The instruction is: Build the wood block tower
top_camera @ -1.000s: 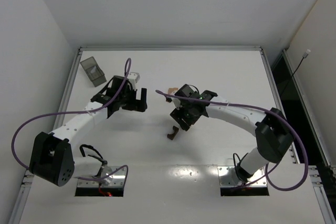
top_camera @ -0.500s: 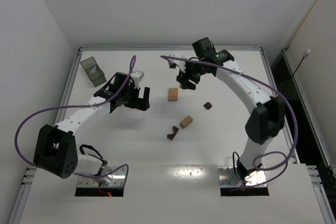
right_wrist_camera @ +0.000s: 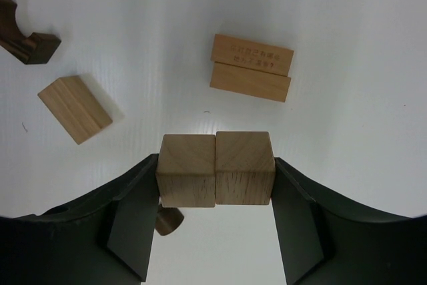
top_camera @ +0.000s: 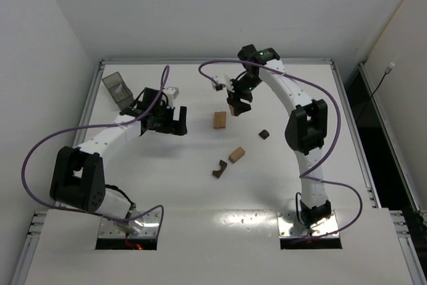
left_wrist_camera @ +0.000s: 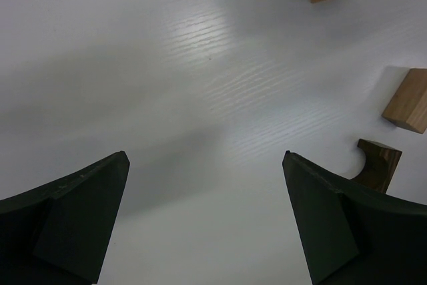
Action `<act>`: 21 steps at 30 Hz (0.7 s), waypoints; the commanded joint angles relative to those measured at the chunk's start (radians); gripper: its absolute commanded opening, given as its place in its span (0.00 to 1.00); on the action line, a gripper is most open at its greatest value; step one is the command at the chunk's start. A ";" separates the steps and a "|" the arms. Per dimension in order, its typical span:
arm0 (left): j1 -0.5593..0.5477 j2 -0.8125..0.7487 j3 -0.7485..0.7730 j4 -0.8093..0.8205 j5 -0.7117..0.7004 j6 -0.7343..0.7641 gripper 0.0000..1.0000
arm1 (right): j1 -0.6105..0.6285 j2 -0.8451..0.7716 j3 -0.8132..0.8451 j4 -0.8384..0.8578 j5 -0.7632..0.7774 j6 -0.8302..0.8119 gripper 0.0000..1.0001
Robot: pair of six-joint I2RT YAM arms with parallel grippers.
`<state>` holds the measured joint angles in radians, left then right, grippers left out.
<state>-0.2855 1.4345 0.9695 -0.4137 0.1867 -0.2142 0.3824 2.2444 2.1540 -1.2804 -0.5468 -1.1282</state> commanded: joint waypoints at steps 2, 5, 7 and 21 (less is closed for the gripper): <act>0.034 0.021 0.031 0.026 0.048 -0.014 1.00 | 0.030 -0.012 -0.006 0.005 0.054 -0.012 0.00; 0.034 0.043 0.040 0.026 0.057 -0.014 1.00 | 0.065 0.001 -0.006 0.047 0.140 0.037 0.00; 0.043 0.053 0.049 0.026 0.057 -0.014 1.00 | 0.079 0.030 0.035 0.047 0.154 0.068 0.00; 0.071 0.033 0.031 0.026 0.066 -0.014 1.00 | 0.139 0.171 0.178 0.137 0.280 0.249 0.00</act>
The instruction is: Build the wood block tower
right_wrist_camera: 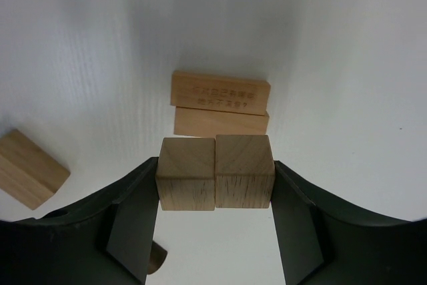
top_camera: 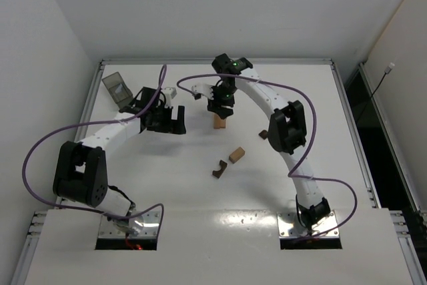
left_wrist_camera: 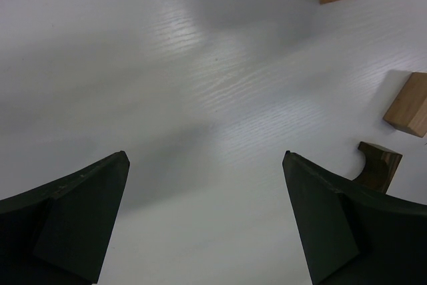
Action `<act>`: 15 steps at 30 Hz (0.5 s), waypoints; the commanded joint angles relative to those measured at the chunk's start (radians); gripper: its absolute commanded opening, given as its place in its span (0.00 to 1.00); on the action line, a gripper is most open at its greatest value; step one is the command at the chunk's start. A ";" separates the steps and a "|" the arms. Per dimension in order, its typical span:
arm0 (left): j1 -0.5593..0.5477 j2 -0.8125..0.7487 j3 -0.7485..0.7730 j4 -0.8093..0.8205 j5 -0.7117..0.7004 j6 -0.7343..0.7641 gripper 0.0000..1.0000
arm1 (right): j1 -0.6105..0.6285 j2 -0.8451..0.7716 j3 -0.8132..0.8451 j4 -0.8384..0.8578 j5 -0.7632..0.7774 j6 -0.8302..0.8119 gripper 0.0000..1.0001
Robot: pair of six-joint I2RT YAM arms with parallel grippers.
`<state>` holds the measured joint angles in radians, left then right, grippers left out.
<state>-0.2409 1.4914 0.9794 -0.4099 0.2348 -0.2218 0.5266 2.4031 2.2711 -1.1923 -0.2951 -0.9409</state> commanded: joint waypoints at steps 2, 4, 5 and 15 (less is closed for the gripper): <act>0.026 -0.023 0.021 0.022 0.018 -0.007 1.00 | 0.004 0.022 0.061 0.065 0.042 0.062 0.00; 0.026 -0.023 0.021 0.022 0.018 -0.007 1.00 | 0.013 0.036 0.061 0.076 0.071 0.071 0.00; 0.026 -0.023 0.021 0.022 0.027 -0.007 1.00 | 0.013 0.048 0.070 0.076 0.080 0.071 0.00; 0.035 -0.023 0.002 0.031 0.028 -0.007 1.00 | 0.032 0.076 0.079 0.076 0.100 0.071 0.00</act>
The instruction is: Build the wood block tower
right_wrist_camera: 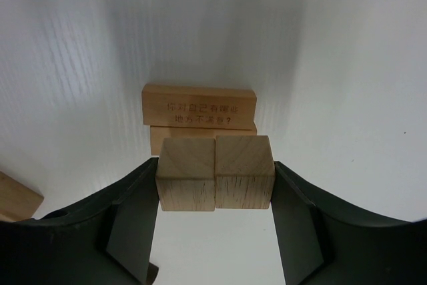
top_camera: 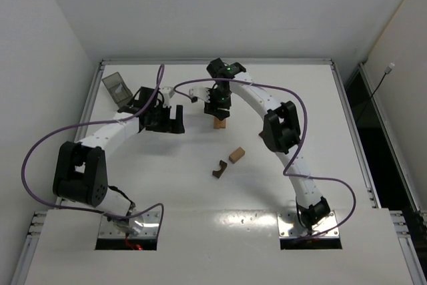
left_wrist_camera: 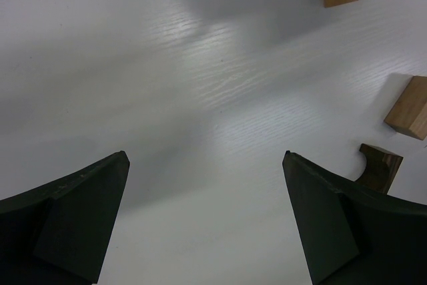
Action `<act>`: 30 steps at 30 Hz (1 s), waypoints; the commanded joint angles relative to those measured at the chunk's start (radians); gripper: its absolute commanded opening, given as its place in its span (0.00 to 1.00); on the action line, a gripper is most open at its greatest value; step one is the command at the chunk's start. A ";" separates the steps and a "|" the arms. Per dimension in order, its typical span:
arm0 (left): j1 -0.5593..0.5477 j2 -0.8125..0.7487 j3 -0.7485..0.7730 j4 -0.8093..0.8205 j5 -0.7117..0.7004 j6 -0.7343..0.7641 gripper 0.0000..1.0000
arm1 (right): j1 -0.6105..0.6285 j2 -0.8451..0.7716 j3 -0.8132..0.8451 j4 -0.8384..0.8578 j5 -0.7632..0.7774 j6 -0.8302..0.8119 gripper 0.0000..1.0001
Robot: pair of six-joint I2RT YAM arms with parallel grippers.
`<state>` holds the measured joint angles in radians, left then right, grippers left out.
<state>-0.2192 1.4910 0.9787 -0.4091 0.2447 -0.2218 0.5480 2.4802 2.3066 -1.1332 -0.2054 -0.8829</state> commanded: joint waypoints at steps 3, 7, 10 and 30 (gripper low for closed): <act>0.014 -0.023 0.003 0.030 0.027 -0.007 1.00 | 0.020 0.009 0.043 0.016 0.021 0.013 0.00; 0.023 -0.032 -0.006 0.039 0.027 -0.007 1.00 | 0.029 0.022 0.043 0.026 0.055 0.022 0.00; 0.023 -0.032 -0.006 0.039 0.027 -0.007 1.00 | 0.029 0.045 0.054 0.017 0.069 0.022 0.00; 0.032 -0.014 -0.006 0.039 0.036 -0.007 1.00 | 0.029 0.063 0.054 0.016 0.078 0.059 0.00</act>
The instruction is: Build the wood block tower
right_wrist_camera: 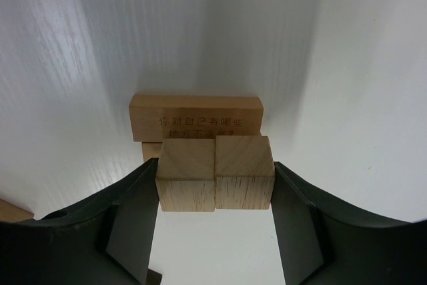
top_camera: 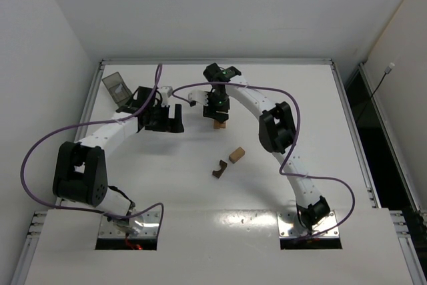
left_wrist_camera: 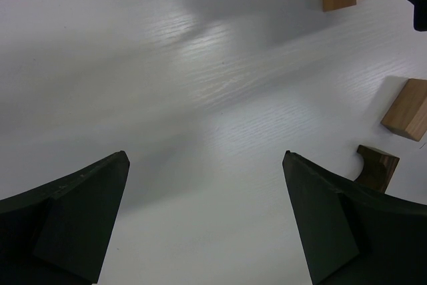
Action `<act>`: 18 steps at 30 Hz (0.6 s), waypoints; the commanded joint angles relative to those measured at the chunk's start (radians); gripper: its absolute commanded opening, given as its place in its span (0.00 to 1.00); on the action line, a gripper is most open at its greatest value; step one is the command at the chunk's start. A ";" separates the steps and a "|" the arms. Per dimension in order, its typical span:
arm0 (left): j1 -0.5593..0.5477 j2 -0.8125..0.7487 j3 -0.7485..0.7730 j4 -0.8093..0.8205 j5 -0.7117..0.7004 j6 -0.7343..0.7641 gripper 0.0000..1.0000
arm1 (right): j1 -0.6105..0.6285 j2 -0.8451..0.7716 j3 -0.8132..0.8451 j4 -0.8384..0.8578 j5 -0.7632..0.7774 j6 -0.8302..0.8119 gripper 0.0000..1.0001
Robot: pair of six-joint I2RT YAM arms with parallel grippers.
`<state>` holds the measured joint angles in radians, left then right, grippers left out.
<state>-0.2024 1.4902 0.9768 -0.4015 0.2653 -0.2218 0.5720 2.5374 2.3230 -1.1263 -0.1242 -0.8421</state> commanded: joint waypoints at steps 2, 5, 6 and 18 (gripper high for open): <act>0.015 -0.013 -0.004 0.032 0.015 -0.007 1.00 | 0.014 0.006 0.038 0.010 -0.003 0.018 0.00; 0.015 -0.004 -0.004 0.032 0.025 -0.007 1.00 | 0.014 0.006 0.038 -0.001 -0.003 0.018 0.00; 0.015 -0.004 -0.004 0.032 0.025 -0.007 1.00 | 0.014 0.006 0.038 -0.001 -0.003 0.018 0.00; 0.015 -0.004 -0.004 0.032 0.025 -0.007 1.00 | 0.023 0.015 0.038 -0.020 0.006 0.018 0.17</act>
<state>-0.2012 1.4906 0.9768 -0.4011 0.2703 -0.2218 0.5873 2.5374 2.3230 -1.1374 -0.1234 -0.8364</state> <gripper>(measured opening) 1.000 0.574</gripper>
